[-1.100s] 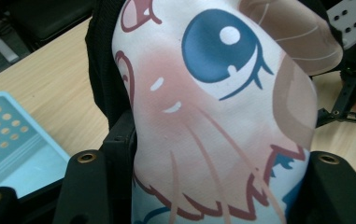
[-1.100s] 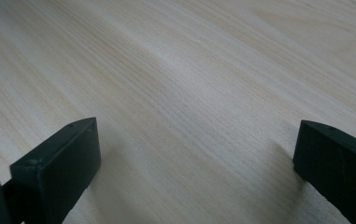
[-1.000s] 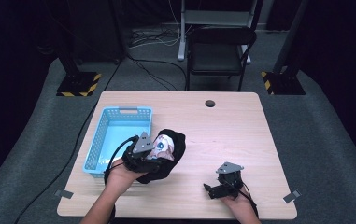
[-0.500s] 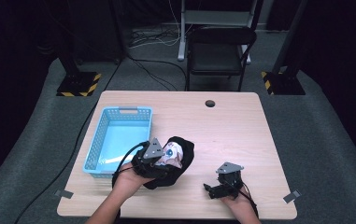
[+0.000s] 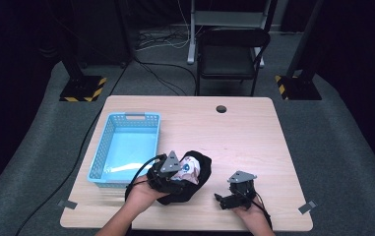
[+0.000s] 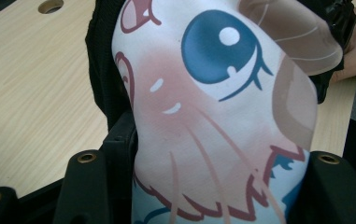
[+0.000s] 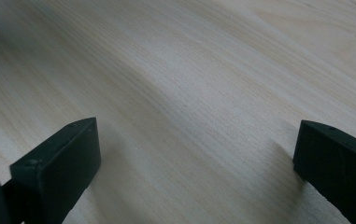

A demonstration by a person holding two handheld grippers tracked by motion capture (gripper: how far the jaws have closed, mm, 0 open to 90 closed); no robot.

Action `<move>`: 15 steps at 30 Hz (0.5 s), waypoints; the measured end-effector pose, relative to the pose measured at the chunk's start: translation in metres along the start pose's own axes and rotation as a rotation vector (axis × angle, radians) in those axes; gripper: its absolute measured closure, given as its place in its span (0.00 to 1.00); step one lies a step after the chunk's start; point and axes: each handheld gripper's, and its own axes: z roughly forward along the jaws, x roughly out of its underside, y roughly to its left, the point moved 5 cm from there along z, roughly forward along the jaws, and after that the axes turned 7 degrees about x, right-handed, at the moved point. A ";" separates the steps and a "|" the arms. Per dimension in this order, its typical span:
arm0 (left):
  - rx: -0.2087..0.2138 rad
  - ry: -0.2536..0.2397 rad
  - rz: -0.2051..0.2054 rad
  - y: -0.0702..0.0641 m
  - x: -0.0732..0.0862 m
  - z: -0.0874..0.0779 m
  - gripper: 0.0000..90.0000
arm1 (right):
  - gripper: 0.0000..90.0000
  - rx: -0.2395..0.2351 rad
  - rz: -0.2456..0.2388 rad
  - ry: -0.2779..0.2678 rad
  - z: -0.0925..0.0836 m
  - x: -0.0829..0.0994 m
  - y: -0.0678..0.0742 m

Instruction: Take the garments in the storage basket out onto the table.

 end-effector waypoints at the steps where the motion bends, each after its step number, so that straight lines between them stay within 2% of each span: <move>1: 0.002 0.005 0.002 -0.001 0.000 0.002 0.47 | 0.00 0.000 -0.001 0.000 0.000 0.000 0.000; 8: 0.018 0.040 0.005 -0.004 0.006 0.015 0.47 | 0.00 0.000 -0.001 0.000 0.000 0.000 0.000; 15: 0.026 0.049 0.004 -0.006 0.008 0.021 0.47 | 0.00 0.000 -0.001 0.000 0.000 0.000 0.000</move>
